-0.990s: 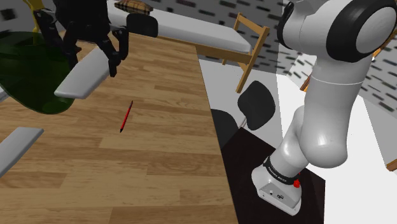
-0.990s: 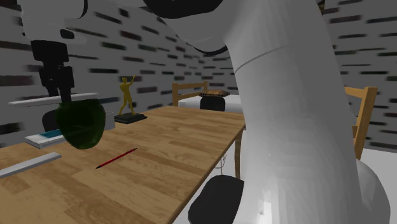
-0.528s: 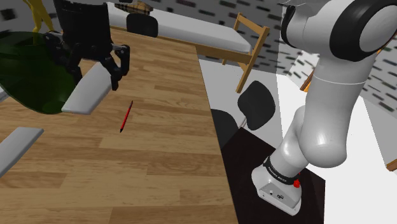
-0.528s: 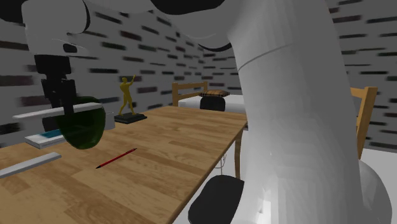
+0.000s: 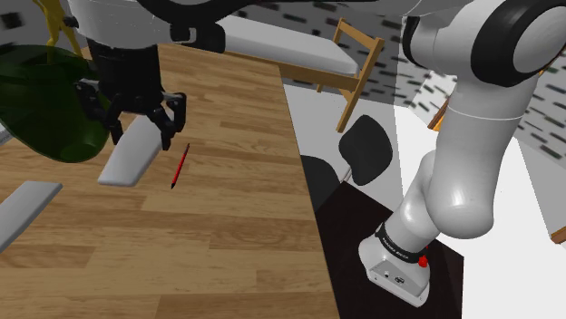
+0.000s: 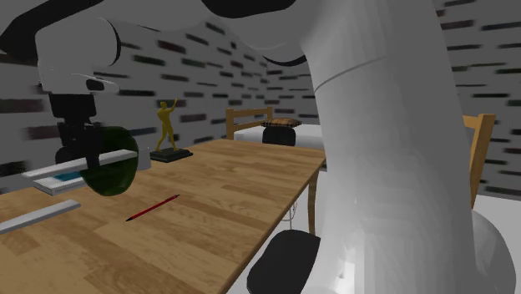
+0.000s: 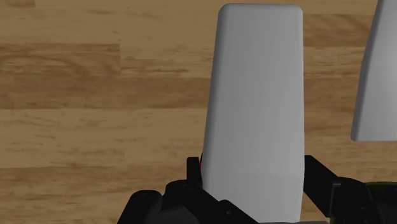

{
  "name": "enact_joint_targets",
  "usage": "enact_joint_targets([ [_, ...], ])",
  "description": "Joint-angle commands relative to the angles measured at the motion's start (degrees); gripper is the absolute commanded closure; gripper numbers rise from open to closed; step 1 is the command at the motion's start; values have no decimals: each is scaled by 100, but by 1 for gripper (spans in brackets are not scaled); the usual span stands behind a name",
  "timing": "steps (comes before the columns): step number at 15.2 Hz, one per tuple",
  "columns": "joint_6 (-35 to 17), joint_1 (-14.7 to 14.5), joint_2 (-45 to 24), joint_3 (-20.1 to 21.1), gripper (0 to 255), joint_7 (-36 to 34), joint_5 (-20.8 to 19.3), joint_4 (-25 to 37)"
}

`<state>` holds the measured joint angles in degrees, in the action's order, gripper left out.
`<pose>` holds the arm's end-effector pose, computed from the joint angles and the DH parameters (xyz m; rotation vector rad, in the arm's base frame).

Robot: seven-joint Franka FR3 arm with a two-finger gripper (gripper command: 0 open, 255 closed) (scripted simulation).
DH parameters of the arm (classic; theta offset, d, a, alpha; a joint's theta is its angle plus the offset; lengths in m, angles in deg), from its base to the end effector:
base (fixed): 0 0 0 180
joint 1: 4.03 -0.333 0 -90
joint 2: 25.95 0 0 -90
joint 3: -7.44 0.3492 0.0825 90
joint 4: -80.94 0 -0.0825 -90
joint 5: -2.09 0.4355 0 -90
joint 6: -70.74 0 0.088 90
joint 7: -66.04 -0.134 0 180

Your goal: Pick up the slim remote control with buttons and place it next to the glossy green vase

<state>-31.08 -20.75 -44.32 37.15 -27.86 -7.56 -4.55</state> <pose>0.5319 0.4697 0.5019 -2.8797 1.2466 -0.0157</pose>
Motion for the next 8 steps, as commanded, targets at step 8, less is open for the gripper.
enact_joint_targets([
  [8, -661, 41, -66, -34, 255, -41, -53, -603],
])
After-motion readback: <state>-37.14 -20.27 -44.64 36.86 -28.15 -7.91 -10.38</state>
